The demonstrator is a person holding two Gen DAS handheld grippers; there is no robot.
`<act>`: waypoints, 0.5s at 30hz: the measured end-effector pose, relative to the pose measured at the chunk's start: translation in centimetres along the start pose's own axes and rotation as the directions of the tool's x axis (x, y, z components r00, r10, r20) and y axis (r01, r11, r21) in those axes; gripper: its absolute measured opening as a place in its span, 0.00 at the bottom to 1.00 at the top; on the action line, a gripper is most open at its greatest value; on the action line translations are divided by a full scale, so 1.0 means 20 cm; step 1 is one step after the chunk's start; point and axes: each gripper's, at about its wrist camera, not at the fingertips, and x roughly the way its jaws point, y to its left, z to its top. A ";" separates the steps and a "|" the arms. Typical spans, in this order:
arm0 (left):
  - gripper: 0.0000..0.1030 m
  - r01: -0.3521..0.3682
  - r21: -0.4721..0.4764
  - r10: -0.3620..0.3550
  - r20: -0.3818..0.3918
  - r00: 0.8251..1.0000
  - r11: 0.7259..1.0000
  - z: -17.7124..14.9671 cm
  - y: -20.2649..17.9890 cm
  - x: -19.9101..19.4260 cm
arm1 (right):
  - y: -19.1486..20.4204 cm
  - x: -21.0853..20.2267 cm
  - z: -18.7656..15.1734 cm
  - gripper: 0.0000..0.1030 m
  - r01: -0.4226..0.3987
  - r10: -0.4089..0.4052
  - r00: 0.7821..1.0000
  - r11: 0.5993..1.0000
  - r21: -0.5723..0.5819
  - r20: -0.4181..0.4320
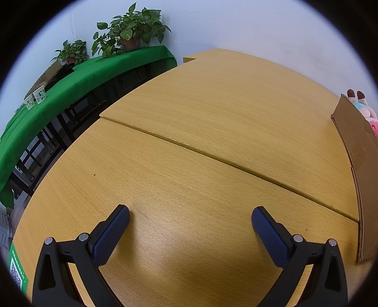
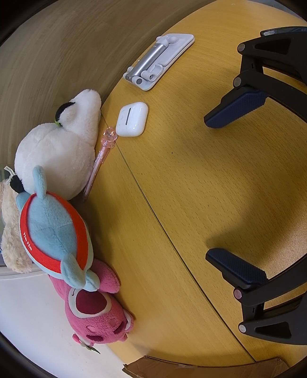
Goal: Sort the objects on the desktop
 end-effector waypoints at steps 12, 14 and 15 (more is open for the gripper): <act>1.00 -0.001 -0.001 0.001 -0.001 1.000 1.000 0.00 0.00 0.00 | 0.01 -0.02 -0.01 1.00 0.001 -0.001 1.000 1.000 0.000 0.000; 1.00 -0.001 -0.001 0.001 -0.001 1.000 1.000 0.00 0.00 0.00 | 0.01 -0.01 0.00 1.00 0.001 -0.001 1.000 1.000 0.000 0.000; 1.00 -0.001 -0.002 0.001 -0.001 1.000 1.000 0.00 0.00 0.00 | 0.01 -0.02 -0.01 1.00 0.001 -0.001 1.000 1.000 0.000 0.000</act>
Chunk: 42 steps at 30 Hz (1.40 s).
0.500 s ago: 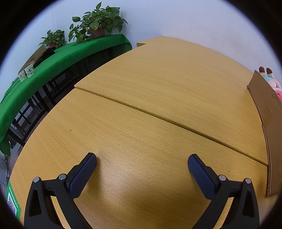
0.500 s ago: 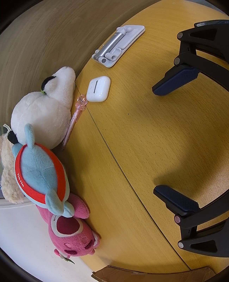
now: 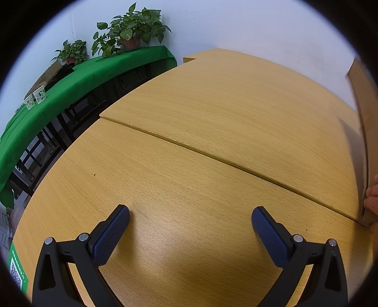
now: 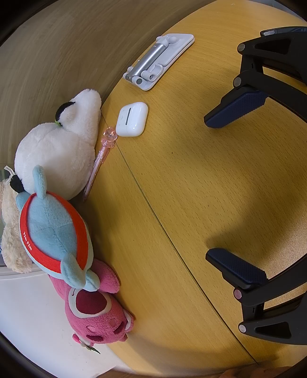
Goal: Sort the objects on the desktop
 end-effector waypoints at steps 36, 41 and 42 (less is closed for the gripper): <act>1.00 -0.002 -0.004 0.002 -0.001 1.000 1.000 0.00 0.00 0.00 | 0.01 -0.02 0.00 1.00 0.001 -0.001 1.000 1.000 0.000 0.000; 1.00 -0.003 -0.004 0.003 -0.001 1.000 1.000 0.00 0.00 0.00 | 0.05 -0.14 -0.08 1.00 0.000 0.000 1.000 1.000 0.001 0.002; 1.00 -0.003 -0.004 0.003 0.000 1.000 1.000 0.00 0.00 0.00 | 0.05 -0.14 -0.08 1.00 0.000 0.000 1.000 1.000 0.001 0.002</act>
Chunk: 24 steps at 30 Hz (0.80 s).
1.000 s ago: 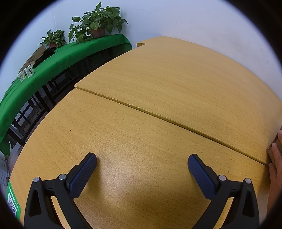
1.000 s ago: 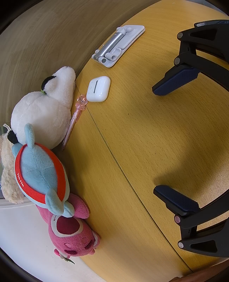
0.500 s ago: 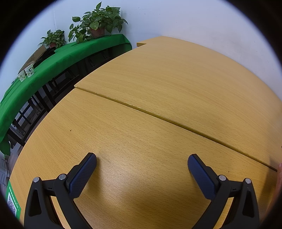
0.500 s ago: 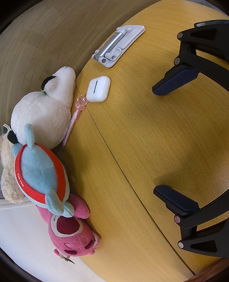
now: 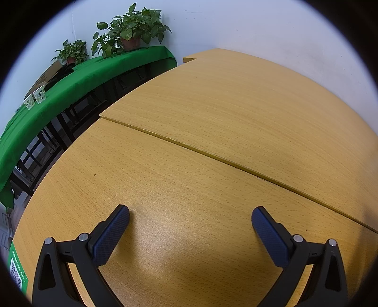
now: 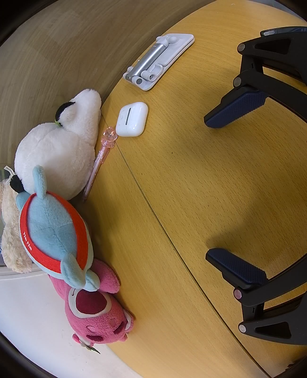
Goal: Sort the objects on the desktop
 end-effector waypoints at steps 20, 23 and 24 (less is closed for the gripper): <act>1.00 -0.002 -0.002 0.002 0.000 1.000 1.000 0.00 0.00 0.00 | -0.01 0.02 0.00 1.00 0.000 0.000 1.000 1.000 0.001 0.001; 1.00 -0.002 -0.002 0.002 0.000 1.000 1.000 0.00 0.00 0.00 | -0.01 0.02 0.01 1.00 0.000 0.000 1.000 1.000 0.001 0.001; 1.00 -0.002 -0.002 0.002 0.000 1.000 1.000 0.00 0.00 0.00 | -0.01 0.02 0.01 1.00 0.000 0.000 1.000 1.000 0.001 0.001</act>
